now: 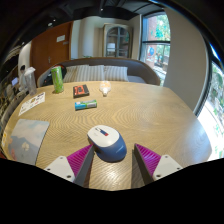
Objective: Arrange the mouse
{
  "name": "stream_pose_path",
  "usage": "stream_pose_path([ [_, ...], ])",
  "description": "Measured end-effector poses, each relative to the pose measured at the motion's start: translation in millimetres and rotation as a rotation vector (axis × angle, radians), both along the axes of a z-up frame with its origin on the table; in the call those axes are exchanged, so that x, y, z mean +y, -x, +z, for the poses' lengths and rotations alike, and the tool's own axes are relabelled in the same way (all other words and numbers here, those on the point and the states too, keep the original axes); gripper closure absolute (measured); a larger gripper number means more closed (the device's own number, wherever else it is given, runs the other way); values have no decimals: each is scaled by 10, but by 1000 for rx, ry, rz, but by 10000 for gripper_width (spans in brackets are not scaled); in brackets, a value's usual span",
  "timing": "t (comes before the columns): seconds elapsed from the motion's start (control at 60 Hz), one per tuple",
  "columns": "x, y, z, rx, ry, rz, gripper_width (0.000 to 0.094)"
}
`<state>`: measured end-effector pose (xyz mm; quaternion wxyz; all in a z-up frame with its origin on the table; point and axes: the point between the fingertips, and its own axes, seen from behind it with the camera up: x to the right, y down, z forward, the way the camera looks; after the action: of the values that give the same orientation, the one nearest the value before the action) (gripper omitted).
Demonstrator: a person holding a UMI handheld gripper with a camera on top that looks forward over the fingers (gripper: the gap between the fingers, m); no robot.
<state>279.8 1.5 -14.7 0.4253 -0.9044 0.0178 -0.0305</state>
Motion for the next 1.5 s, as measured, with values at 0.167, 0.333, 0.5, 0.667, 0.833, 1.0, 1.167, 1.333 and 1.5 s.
stream_pose_path([
  [0.167,346,12,-31,62,-29,17,127],
  [0.333,503,-43,-29,63,-29,-7,369],
  [0.5,514,-46,-54,68,13,-81,435],
  [0.667,415,-6,225,43,71,-176,529],
  [0.833,414,897,1359,34,-119,-151,531],
  [1.0,288,2331,1472,47,-155,-70,532],
  [1.167,86,3135,592,88,-49,-74,532],
  [1.333,-81,3276,55,43,26,-91,518],
  [1.5,-85,3281,11,55,16,-80,396],
])
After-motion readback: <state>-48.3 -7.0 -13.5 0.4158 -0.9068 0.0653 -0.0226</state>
